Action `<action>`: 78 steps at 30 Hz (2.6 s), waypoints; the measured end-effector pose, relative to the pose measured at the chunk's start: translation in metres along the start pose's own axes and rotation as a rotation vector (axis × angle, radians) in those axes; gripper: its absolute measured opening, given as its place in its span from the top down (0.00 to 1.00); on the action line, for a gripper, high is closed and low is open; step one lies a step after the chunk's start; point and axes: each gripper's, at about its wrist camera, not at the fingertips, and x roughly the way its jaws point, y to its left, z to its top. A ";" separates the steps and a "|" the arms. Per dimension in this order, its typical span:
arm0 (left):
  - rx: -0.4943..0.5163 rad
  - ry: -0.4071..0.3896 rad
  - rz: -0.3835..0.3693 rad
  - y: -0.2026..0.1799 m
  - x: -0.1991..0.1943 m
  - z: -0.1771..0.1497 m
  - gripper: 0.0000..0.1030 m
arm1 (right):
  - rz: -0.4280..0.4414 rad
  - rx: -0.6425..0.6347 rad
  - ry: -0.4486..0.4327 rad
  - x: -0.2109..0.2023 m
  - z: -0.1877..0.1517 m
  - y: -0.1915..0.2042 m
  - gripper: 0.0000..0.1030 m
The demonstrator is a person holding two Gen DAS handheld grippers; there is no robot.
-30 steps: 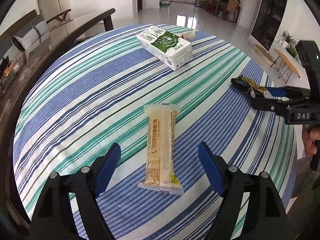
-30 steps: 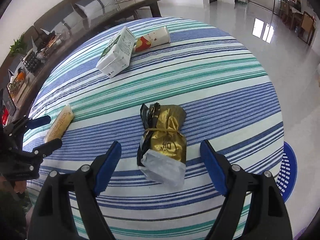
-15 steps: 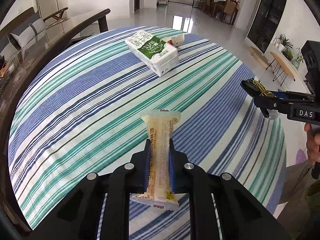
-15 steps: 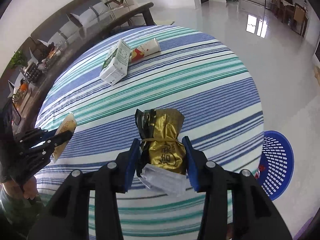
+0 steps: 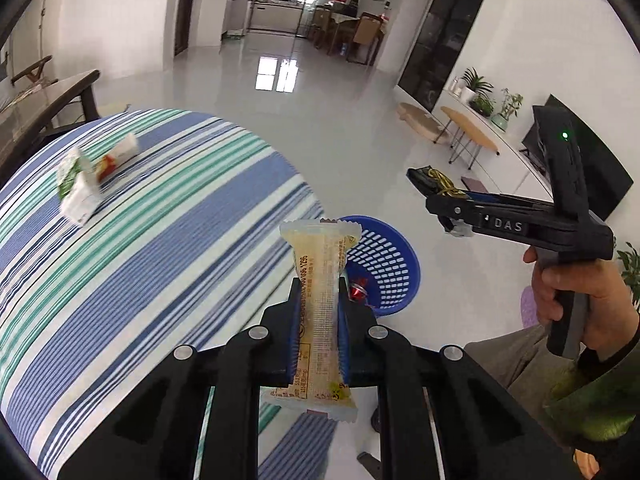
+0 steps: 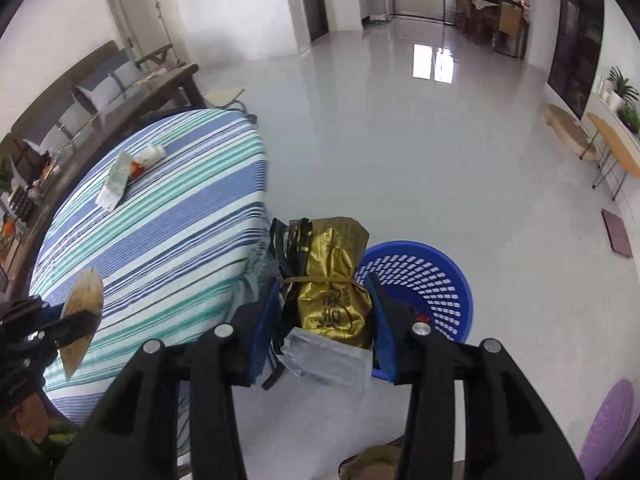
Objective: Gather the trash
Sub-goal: 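Lift both items and carry them over the blue wastebasket, then open both grippers to drop the wrapper and snack bar into the wastebasket, then move both tools back over the table toward the milk carton and paper cup, then grasp the green-and-white milk carton with the left gripper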
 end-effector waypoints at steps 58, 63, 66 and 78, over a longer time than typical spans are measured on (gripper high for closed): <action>-0.179 0.034 0.439 0.140 -0.005 -0.059 0.08 | 0.147 -0.295 -0.127 0.058 -0.032 0.161 0.07; -0.183 0.036 0.446 0.166 -0.021 -0.067 0.08 | 0.144 -0.371 -0.019 0.089 -0.023 0.216 0.07; -0.168 0.037 0.444 0.177 -0.031 -0.060 0.08 | 0.140 -0.405 0.014 0.105 -0.023 0.238 0.07; -0.237 -0.026 0.390 0.243 -0.009 0.043 0.07 | 0.135 -0.402 0.032 0.116 -0.020 0.245 0.05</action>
